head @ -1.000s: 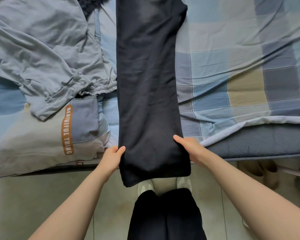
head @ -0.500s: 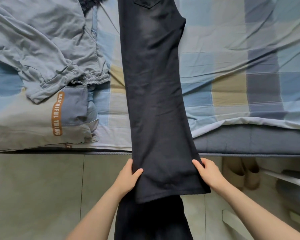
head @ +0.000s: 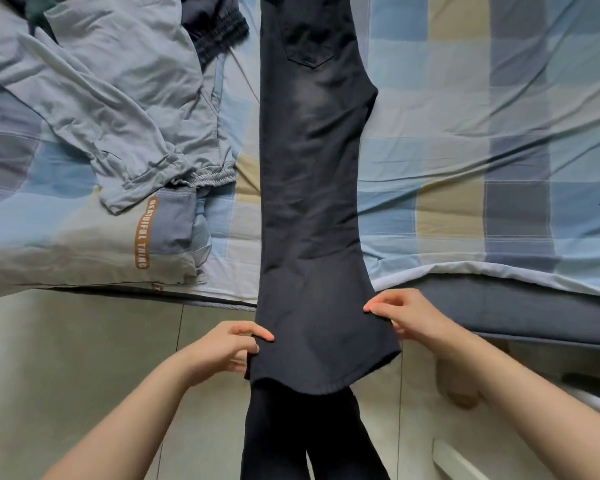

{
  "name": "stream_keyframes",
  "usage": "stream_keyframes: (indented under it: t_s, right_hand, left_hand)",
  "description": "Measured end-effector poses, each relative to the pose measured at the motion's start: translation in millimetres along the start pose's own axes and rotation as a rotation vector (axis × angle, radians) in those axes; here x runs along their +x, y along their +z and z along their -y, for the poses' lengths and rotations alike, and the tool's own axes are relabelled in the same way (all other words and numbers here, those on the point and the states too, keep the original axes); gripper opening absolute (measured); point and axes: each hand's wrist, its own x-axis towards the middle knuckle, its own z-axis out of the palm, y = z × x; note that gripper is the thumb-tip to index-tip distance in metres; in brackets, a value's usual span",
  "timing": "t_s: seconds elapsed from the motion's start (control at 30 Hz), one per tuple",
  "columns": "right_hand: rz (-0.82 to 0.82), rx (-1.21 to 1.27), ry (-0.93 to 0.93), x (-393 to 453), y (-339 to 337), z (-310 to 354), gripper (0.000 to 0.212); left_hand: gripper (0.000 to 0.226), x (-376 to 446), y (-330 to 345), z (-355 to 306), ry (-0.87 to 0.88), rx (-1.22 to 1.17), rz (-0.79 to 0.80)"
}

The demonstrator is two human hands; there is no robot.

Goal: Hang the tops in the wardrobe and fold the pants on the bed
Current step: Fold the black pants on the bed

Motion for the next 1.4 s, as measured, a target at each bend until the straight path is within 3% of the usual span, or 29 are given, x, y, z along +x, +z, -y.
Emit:
stream_keyframes:
  t_s: [0.07, 0.17, 0.2, 0.27, 0.33, 0.4, 0.47, 0.57, 0.63, 0.73, 0.87, 0.93, 1.0, 1.07, 1.2, 1.3, 1.4]
  right_hand:
    - [0.09, 0.147, 0.015, 6.1, -22.4, 38.1, 0.02]
    - [0.096, 0.262, -0.037, 26.6, -53.4, 103.0, 0.023]
    - [0.07, 0.367, -0.074, 36.8, -64.1, 126.6, 0.024]
    - [-0.04, 0.608, -0.17, 65.3, -85.9, 172.6, 0.023]
    - [-0.209, 0.757, -0.255, 103.2, -105.9, 203.8, 0.018]
    - [-0.403, 0.769, -0.224, 147.0, -114.8, 205.5, 0.017]
    - [-0.449, 0.583, -0.063, 181.0, -102.8, 181.3, 0.026]
    - [-0.237, 0.27, 0.153, 211.4, -66.0, 137.3, 0.036]
    - [-0.217, 0.223, 0.157, 221.7, -47.8, 116.3, 0.029]
    - [-0.32, 0.192, 0.091, 235.2, -35.7, 94.3, 0.046]
    - [-0.418, 0.043, -0.107, 245.3, -18.4, 74.8, 0.058]
    - [-0.496, 0.053, -0.146, 247.4, -17.6, 72.8, 0.039]
    - [-0.523, 0.085, -0.206, 242.2, -21.7, 76.8, 0.018]
    - [-0.425, 0.203, -0.247, 227.5, -25.0, 79.3, 0.003]
    - [-0.253, 0.271, -0.141, 206.4, -28.1, 60.1, 0.011]
    - [-0.18, 0.308, -0.034, 197.9, -25.5, 49.2, 0.019]
    - [-0.138, 0.308, -0.054, 190.9, -19.7, 45.6, 0.016]
  left_hand:
    - [0.025, -12.9, -17.5, -39.0, -0.007, -0.082, 0.089]
    - [0.051, -18.3, -46.3, -107.3, 0.107, -0.183, 0.127]
    - [0.049, -17.3, -55.0, -133.8, 0.182, -0.235, 0.111]
    - [0.028, 1.8, -73.3, -188.6, 0.385, -0.413, 0.023]
    - [0.028, 38.5, -93.4, -234.1, 0.543, -0.614, -0.158]
    - [0.022, 85.9, -108.1, -255.1, 0.545, -0.68, -0.405]
    - [0.015, 130.6, -110.0, -241.2, 0.361, -0.498, -0.594]
    - [0.01, 185.4, -95.5, -194.4, 0.136, -0.133, -0.546]
    - [0.026, 205.4, -85.7, -167.5, 0.166, -0.014, -0.479]
    - [0.032, 218.3, -80.9, -149.6, 0.24, 0.068, -0.47]
    - [0.016, 215.1, -82.4, -150.3, 0.286, -0.02, -0.372]
    - [0.021, 210.0, -84.7, -152.1, 0.319, -0.087, -0.318]
    - [0.04, 203.1, -85.7, -147.6, 0.341, -0.158, -0.256]
    - [0.052, 196.3, -86.7, -136.7, 0.356, -0.161, -0.224]
    - [0.065, 185.6, -90.5, -111.9, 0.324, -0.064, -0.174]
    - [0.035, 181.8, -83.1, -106.1, 0.26, -0.173, -0.185]
    - [0.029, 180.8, -73.1, -98.7, 0.221, -0.312, -0.288]
